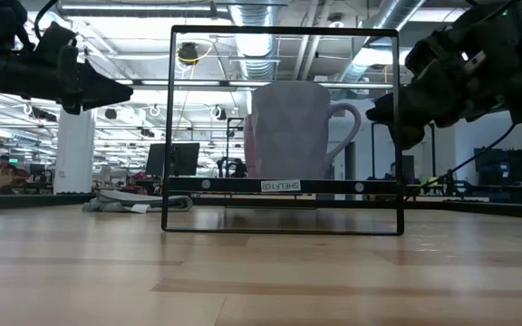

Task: Stack small to large cups/mugs on shelf
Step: Return to Home Position

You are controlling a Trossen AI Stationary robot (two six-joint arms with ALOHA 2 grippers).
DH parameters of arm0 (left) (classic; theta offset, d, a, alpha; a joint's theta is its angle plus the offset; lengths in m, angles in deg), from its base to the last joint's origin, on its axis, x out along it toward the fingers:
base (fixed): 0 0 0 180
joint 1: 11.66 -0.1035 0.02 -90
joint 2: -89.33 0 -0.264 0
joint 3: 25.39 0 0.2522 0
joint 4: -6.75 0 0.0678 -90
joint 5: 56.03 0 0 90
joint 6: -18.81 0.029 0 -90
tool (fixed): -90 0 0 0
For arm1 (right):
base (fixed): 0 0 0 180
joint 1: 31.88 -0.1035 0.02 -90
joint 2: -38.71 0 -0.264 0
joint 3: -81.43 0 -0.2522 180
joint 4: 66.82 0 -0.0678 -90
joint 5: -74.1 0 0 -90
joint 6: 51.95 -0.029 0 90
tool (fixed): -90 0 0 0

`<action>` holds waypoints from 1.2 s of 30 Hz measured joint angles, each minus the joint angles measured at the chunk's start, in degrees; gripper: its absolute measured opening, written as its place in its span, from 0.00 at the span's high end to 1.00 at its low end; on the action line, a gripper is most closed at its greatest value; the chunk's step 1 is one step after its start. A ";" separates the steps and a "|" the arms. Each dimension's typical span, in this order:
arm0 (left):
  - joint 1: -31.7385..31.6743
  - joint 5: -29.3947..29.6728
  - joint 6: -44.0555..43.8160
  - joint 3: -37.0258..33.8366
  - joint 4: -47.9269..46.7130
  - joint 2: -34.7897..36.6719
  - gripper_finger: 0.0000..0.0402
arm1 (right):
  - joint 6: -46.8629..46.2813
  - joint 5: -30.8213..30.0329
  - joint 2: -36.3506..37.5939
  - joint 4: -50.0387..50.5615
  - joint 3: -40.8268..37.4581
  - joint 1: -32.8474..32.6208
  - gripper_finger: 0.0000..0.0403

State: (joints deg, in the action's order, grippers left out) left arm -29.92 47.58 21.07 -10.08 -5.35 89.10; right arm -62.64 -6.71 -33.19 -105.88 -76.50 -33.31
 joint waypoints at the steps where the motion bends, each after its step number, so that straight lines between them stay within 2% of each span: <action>1: 0.00 -0.15 -0.02 0.04 -0.25 0.00 0.59 | -0.33 0.00 0.00 0.03 0.11 -0.65 0.69; 9: 0.00 -0.43 -0.91 0.12 -0.96 -0.11 0.59 | -1.47 0.02 -0.55 1.52 3.46 -4.93 0.69; 13: 0.00 -0.45 -1.05 0.12 -1.06 -0.11 0.59 | -1.03 -0.48 -0.55 6.13 4.79 -5.35 0.69; 20: 0.00 -1.42 -1.05 0.13 -1.22 -0.11 0.59 | -0.88 -3.46 -0.55 7.99 5.21 -5.31 0.69; 25: 0.00 -2.87 -1.05 0.15 -1.47 -0.11 0.59 | -2.61 -2.98 -0.55 9.76 5.21 -5.31 0.69; 31: 0.00 -2.86 -1.05 0.15 -1.50 -0.12 0.59 | -4.84 1.24 -0.55 10.56 5.21 -5.33 0.69; 36: 0.00 -2.87 -1.29 0.12 -1.52 -0.13 0.59 | -4.93 1.29 -0.55 10.50 5.21 -5.33 0.69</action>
State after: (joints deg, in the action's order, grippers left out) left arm -29.92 44.72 19.78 -9.95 -6.87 88.97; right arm -67.57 -5.42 -33.74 -95.37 -71.29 -38.64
